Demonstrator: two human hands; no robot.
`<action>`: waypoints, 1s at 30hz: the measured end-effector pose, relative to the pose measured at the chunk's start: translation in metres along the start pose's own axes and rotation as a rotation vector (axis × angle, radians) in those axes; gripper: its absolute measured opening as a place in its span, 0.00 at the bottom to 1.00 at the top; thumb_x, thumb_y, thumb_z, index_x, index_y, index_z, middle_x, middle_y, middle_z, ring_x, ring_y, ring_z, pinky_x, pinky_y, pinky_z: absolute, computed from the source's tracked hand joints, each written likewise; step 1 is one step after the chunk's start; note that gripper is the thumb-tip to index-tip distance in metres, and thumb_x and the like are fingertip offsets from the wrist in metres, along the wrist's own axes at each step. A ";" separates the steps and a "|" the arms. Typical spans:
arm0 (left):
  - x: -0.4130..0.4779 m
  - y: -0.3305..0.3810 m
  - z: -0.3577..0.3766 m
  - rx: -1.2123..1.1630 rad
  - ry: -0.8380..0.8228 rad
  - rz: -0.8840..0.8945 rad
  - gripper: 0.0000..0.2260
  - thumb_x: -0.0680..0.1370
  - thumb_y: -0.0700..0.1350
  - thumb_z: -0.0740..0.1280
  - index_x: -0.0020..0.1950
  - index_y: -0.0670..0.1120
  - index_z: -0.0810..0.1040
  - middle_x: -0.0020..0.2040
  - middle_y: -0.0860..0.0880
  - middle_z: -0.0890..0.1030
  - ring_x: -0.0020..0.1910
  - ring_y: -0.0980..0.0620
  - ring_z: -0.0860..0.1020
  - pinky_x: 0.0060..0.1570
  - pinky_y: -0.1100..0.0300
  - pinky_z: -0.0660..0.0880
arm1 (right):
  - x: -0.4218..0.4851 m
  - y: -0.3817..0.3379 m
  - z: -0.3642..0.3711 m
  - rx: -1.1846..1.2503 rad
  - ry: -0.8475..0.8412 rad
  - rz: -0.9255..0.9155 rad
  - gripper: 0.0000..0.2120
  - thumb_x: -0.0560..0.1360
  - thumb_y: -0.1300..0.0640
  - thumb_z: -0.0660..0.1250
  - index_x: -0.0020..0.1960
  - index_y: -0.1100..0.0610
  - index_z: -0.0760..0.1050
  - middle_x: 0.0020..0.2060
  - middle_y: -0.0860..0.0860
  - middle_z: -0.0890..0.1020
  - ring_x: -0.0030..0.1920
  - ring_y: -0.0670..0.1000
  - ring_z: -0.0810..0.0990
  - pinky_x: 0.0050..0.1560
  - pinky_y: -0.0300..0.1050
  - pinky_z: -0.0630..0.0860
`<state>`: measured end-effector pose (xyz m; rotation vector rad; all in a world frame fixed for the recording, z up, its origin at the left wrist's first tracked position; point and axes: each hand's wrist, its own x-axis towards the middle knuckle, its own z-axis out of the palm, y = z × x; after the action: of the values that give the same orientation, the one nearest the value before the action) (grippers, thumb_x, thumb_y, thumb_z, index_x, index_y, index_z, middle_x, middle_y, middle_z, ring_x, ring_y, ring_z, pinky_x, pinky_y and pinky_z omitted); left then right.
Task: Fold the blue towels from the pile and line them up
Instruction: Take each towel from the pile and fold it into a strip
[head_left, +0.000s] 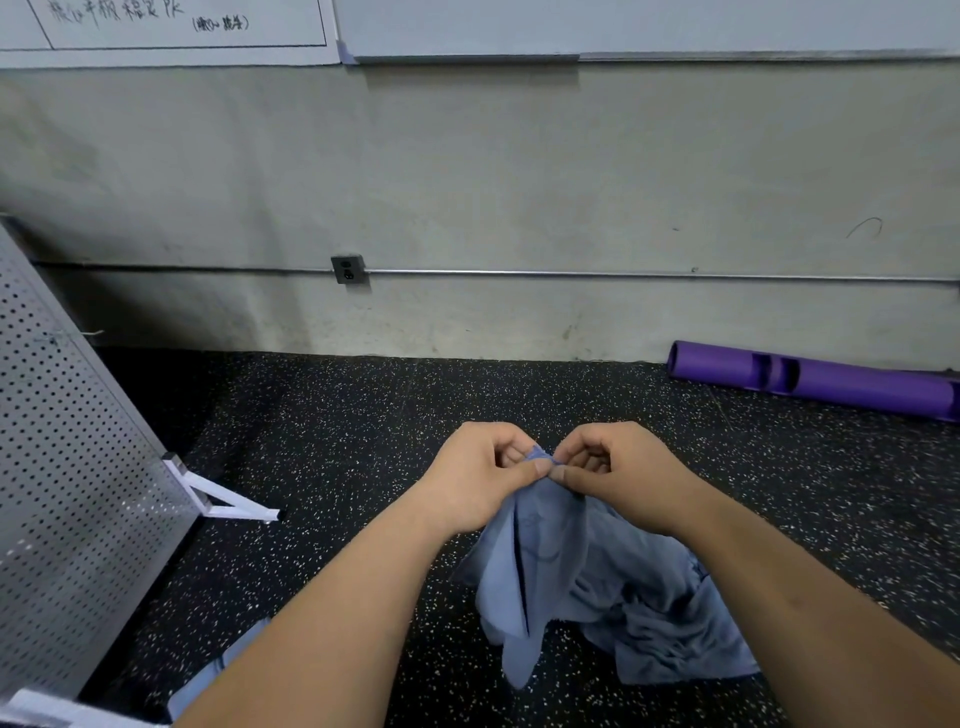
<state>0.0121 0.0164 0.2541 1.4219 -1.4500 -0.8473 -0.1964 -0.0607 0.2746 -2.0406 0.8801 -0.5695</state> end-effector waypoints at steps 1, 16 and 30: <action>0.000 0.000 -0.001 0.009 0.002 0.003 0.02 0.78 0.43 0.78 0.48 0.45 0.87 0.40 0.44 0.85 0.39 0.54 0.77 0.45 0.55 0.78 | 0.000 0.000 0.000 0.021 -0.004 -0.003 0.05 0.76 0.59 0.79 0.47 0.51 0.85 0.38 0.51 0.85 0.36 0.42 0.79 0.40 0.36 0.77; -0.006 -0.003 -0.045 0.114 0.240 0.094 0.05 0.81 0.41 0.74 0.49 0.51 0.88 0.38 0.55 0.83 0.38 0.60 0.76 0.43 0.65 0.74 | -0.015 0.030 -0.027 -0.225 -0.234 0.154 0.06 0.76 0.55 0.78 0.45 0.45 0.85 0.37 0.44 0.86 0.38 0.42 0.82 0.47 0.43 0.80; -0.021 -0.010 -0.084 -0.020 0.600 0.088 0.02 0.81 0.43 0.74 0.51 0.47 0.87 0.45 0.45 0.86 0.42 0.58 0.80 0.48 0.64 0.77 | -0.029 0.049 -0.037 -0.493 -0.125 0.211 0.12 0.72 0.46 0.68 0.38 0.53 0.81 0.37 0.55 0.81 0.35 0.49 0.74 0.42 0.53 0.77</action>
<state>0.0923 0.0464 0.2721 1.4245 -1.0269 -0.3293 -0.2582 -0.0787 0.2524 -2.3437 1.2315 -0.1091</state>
